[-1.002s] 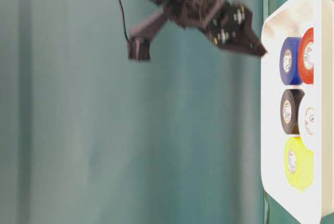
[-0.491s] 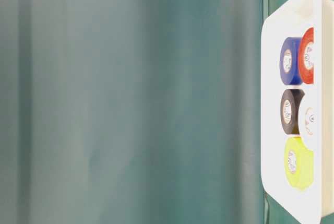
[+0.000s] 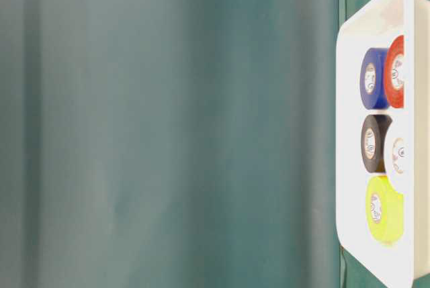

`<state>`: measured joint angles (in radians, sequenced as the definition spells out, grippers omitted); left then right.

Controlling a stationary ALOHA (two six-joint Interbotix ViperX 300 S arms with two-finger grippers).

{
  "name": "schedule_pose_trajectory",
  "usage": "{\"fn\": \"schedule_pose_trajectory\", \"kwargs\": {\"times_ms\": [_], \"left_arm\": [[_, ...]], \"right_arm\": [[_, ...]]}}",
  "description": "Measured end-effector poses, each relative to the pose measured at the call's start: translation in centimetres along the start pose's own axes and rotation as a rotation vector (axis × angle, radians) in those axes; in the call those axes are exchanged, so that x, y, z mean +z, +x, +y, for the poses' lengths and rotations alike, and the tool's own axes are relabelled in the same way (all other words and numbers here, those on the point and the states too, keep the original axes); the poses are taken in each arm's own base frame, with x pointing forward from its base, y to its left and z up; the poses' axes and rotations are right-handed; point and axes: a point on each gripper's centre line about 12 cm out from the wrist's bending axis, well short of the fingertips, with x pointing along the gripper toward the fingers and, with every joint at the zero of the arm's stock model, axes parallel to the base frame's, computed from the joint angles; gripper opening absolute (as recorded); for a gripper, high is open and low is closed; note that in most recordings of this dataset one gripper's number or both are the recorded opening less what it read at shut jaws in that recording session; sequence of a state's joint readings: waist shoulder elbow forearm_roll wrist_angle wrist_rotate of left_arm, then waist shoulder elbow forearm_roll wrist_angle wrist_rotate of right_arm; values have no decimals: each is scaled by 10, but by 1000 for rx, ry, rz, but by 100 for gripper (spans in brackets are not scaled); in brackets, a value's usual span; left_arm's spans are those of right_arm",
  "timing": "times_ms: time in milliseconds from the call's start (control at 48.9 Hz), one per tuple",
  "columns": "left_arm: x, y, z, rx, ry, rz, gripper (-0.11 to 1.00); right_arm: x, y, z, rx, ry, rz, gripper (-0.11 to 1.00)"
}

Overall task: Put the tape into the white case with the right arm.
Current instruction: 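Move the right gripper down over the teal tape roll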

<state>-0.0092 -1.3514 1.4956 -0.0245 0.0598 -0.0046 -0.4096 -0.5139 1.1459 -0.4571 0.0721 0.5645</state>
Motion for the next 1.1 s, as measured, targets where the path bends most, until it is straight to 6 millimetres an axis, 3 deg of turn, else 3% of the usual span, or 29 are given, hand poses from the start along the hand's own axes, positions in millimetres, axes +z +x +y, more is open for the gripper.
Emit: {"fn": "schedule_pose_trajectory", "kwargs": {"times_ms": [245,695,1104], "left_arm": [[0,0,0,1,-2,-2,1],[0,0,0,0,-2,-2,1],[0,0,0,1,-2,-2,1]], "right_arm": [[-6,-2,16,70,-38,-19,55],[-40,-25,69,297,-210,-15,55],[-58,-34,72,342,-245,-8,54]]}}
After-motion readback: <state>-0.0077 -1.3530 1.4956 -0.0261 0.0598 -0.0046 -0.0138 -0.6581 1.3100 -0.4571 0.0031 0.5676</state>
